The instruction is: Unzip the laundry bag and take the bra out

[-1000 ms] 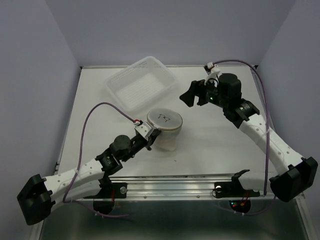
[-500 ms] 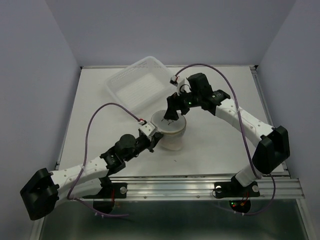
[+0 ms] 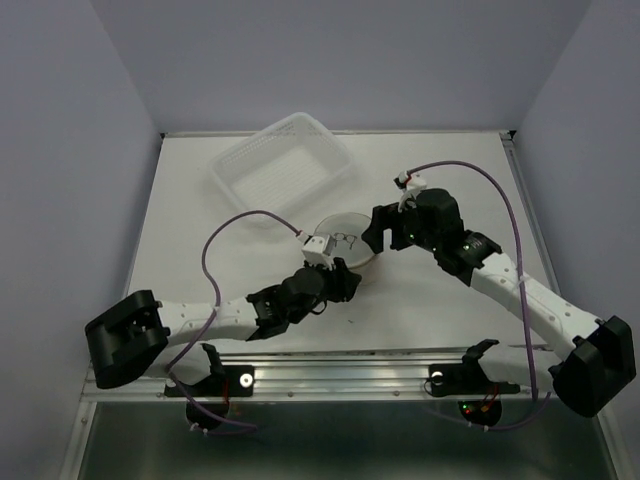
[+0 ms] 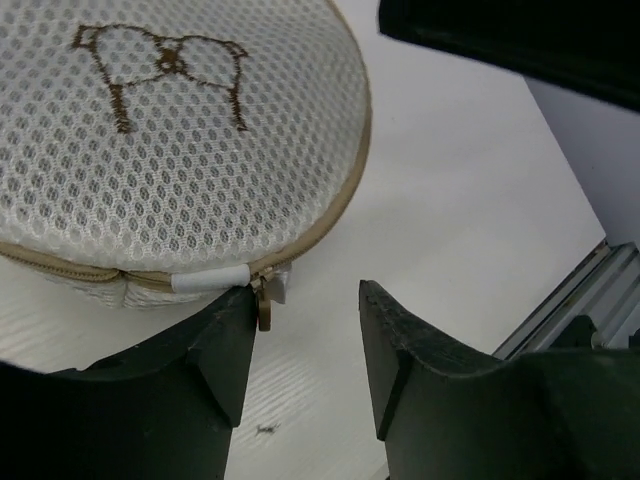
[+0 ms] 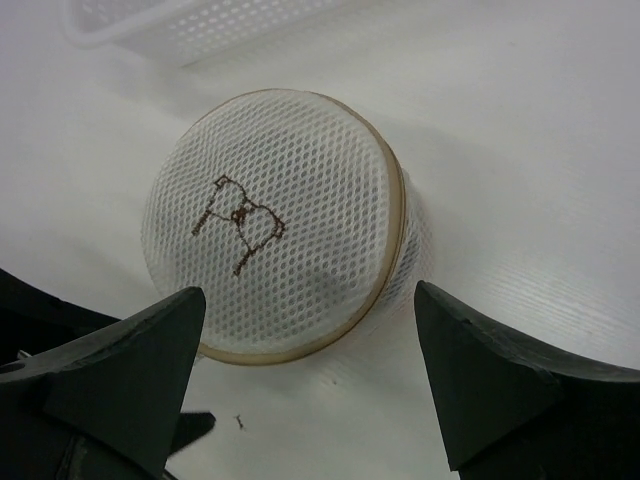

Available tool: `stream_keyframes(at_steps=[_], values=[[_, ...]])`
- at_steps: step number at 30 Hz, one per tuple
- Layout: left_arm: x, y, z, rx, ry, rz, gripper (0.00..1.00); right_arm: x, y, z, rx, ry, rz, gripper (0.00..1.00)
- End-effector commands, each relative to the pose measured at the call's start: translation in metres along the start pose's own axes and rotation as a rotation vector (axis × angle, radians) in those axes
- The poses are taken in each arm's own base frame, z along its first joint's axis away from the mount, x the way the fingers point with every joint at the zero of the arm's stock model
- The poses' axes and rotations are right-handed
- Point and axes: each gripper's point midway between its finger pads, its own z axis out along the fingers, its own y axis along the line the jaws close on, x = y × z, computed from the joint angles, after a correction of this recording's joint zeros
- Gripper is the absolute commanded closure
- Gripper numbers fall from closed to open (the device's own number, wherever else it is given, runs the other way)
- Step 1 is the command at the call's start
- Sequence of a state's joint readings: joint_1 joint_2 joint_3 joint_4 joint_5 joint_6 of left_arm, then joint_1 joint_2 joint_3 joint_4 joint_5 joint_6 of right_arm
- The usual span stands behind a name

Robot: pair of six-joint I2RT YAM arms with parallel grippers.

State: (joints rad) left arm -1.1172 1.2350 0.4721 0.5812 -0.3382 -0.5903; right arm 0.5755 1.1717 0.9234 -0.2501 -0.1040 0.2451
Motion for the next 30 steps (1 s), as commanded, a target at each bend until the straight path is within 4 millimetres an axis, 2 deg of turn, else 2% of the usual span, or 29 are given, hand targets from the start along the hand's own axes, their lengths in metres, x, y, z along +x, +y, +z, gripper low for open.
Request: stream_keyframes(at_steps=[1, 2, 3, 5, 6, 9, 13, 15, 17, 19, 24, 30], values=[[-0.041, -0.045, 0.022, 0.025, -0.103, -0.123, 0.36, -0.036, -0.024, -0.016, 0.154, -0.199, 0.074, 0.09], [-0.042, -0.046, 0.023, 0.018, -0.102, -0.128, 0.31, -0.036, -0.024, -0.019, 0.152, -0.205, 0.078, 0.09], [-0.041, -0.044, 0.022, 0.004, -0.091, -0.128, 0.21, -0.036, -0.031, -0.023, 0.191, -0.218, 0.084, 0.08], [-0.049, -0.044, 0.019, -0.011, -0.107, -0.144, 0.13, -0.037, -0.037, -0.032, 0.225, -0.245, 0.095, 0.08], [-0.053, -0.043, 0.016, -0.021, -0.114, -0.154, 0.06, -0.036, -0.038, -0.033, 0.231, -0.246, 0.1, 0.08], [-0.066, -0.031, -0.001, -0.084, -0.132, -0.171, 0.01, -0.028, -0.041, -0.035, 0.244, -0.236, 0.108, 0.09], [-0.068, -0.001, -0.009, -0.197, -0.147, -0.2, 0.03, -0.02, -0.038, -0.034, 0.218, -0.224, 0.132, 0.09], [-0.062, 0.022, -0.006, -0.236, -0.136, -0.221, 0.11, -0.016, -0.036, -0.034, 0.203, -0.217, 0.137, 0.09], [-0.056, 0.032, -0.004, -0.232, -0.131, -0.255, 0.14, -0.013, -0.033, -0.034, 0.186, -0.211, 0.14, 0.09], [-0.06, 0.034, 0.001, -0.219, -0.152, -0.276, 0.18, -0.008, -0.031, -0.035, 0.165, -0.213, 0.148, 0.09], [-0.051, 0.033, 0.019, -0.211, -0.13, -0.283, 0.2, 0.004, -0.018, -0.032, 0.076, -0.176, 0.102, 0.09], [-0.06, 0.033, 0.032, -0.19, -0.175, -0.304, 0.28, 0.025, -0.012, -0.028, 0.017, -0.124, 0.061, 0.14]])
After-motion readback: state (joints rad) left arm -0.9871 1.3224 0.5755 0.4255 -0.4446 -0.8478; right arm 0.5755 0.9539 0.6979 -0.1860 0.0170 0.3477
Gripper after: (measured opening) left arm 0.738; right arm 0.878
